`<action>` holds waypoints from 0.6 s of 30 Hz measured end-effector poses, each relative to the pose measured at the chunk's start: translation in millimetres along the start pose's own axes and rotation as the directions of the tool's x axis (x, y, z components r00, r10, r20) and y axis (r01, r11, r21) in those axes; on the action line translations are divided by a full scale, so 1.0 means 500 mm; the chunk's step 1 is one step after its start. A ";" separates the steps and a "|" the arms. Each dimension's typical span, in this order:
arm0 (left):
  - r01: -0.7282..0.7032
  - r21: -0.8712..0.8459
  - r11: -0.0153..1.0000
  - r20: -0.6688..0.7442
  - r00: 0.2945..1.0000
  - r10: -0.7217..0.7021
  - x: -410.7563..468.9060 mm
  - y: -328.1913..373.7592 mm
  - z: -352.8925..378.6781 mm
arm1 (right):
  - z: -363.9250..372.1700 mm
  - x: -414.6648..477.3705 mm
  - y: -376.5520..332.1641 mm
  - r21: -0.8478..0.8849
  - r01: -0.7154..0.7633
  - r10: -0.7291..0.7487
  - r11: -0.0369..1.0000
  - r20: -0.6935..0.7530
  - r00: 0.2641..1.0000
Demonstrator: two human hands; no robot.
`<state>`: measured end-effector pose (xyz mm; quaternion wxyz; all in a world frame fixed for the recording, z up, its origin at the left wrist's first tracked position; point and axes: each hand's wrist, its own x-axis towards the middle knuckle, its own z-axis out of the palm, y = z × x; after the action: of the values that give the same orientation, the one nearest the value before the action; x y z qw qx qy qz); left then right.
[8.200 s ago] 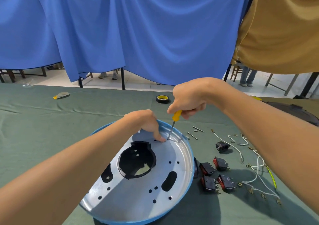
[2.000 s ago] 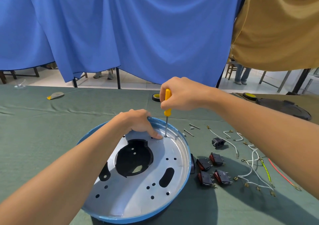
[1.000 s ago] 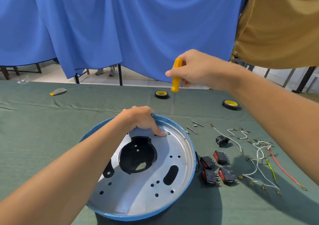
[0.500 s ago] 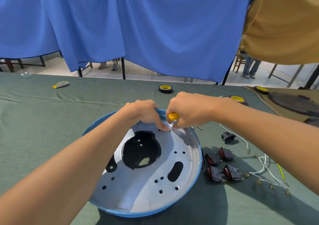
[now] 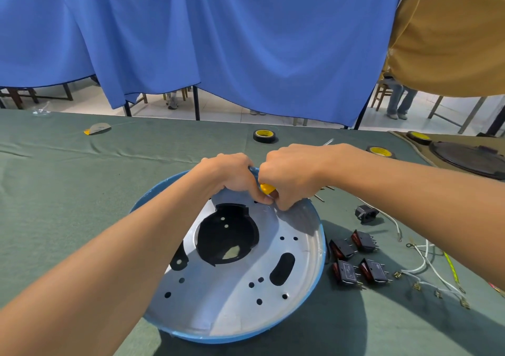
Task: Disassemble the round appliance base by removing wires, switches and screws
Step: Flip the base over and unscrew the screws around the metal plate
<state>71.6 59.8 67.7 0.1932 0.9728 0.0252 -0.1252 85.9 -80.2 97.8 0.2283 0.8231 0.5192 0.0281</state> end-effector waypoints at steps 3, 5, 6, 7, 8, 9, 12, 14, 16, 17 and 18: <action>-0.001 0.029 1.000 -0.007 1.000 0.001 0.000 -0.001 0.000 | -0.002 0.002 0.001 -0.030 0.017 -0.017 0.999 0.004 1.000; 0.005 0.049 0.999 0.001 1.000 -0.005 -0.006 0.003 -0.001 | -0.003 0.003 0.000 -0.050 0.025 -0.025 0.998 0.005 1.000; 0.007 0.058 0.998 0.007 1.000 -0.007 -0.009 0.005 -0.002 | -0.003 0.003 -0.001 -0.060 0.028 -0.027 0.998 0.006 1.000; 0.005 0.067 0.998 0.013 1.000 -0.006 -0.011 0.007 -0.002 | -0.003 0.004 -0.002 -0.070 0.031 -0.031 0.997 0.007 1.000; -0.001 0.071 0.997 0.022 1.000 0.000 -0.012 0.009 -0.003 | -0.004 0.003 -0.004 -0.078 0.036 -0.036 0.996 0.008 0.999; -0.007 0.071 0.997 0.031 0.999 0.005 -0.012 0.009 -0.004 | -0.005 0.003 -0.005 -0.085 0.044 -0.043 0.995 0.009 0.999; -0.004 0.078 0.997 0.035 0.999 0.001 -0.012 0.011 -0.005 | -0.006 -0.002 -0.007 -0.101 0.063 -0.062 0.993 0.011 0.998; 0.013 0.084 0.996 0.018 1.000 -0.015 -0.012 0.011 -0.006 | -0.005 -0.005 -0.009 -0.120 0.060 -0.060 0.991 0.002 0.998; 0.021 0.082 0.996 0.000 1.000 -0.021 -0.010 0.008 -0.004 | -0.002 -0.007 -0.010 -0.139 0.044 -0.045 0.989 -0.006 0.999; 0.019 0.073 0.997 -0.010 1.000 -0.018 -0.008 0.005 -0.003 | 0.000 -0.009 -0.009 -0.137 0.034 -0.035 0.990 -0.005 0.999; 0.014 0.065 0.998 -0.024 1.000 -0.012 -0.006 0.002 -0.002 | 0.003 -0.011 -0.007 -0.129 0.024 -0.025 0.991 -0.002 1.000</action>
<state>69.1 59.1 69.5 0.1602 0.9798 0.0297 -0.1158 80.9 -84.2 96.3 0.2805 0.8002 0.5267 0.0601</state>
